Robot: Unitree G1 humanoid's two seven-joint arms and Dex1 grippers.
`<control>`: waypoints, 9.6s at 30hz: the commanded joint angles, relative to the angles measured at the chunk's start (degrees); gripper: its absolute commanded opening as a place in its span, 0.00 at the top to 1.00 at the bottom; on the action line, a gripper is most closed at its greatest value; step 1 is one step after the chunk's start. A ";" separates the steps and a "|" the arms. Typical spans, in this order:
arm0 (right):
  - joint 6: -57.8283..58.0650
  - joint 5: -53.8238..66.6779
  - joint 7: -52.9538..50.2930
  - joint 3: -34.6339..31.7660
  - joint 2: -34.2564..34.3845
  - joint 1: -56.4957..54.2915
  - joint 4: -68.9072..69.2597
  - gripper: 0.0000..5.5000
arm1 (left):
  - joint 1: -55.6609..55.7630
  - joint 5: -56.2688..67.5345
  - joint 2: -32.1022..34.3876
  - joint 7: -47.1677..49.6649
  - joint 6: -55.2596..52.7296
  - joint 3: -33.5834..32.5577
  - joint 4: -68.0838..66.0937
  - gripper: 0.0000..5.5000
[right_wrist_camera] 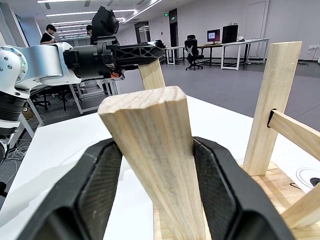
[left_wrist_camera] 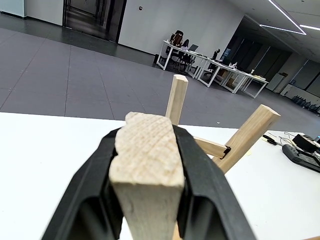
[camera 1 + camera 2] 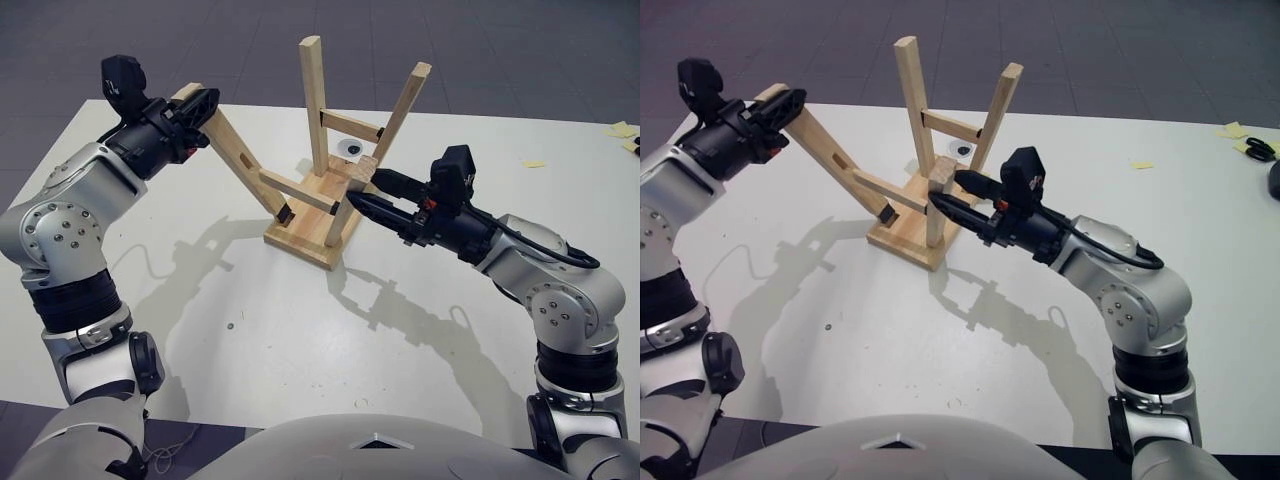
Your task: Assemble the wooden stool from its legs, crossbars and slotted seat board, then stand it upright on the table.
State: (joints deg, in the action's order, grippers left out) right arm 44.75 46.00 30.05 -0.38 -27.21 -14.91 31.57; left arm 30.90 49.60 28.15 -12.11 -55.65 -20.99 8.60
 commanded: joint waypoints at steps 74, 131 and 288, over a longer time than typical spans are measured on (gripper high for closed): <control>0.27 13.98 -11.40 -10.72 3.85 -24.48 -25.84 0.02 | -3.82 -11.37 0.47 -5.40 5.40 16.29 5.93 0.81; -2.91 0.80 5.47 -9.96 6.02 -25.39 -29.17 0.02 | -7.12 -14.21 -2.83 -11.48 8.91 27.86 10.98 0.81; 5.44 -8.09 -8.74 -5.94 -11.26 12.45 -9.02 0.02 | -20.61 -13.13 -11.78 -2.47 12.34 16.01 8.61 0.02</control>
State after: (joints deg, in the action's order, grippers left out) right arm 55.84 44.81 19.42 -10.09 -35.63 -0.18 24.97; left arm 9.10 37.31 16.75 -14.38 -43.51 -5.64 17.77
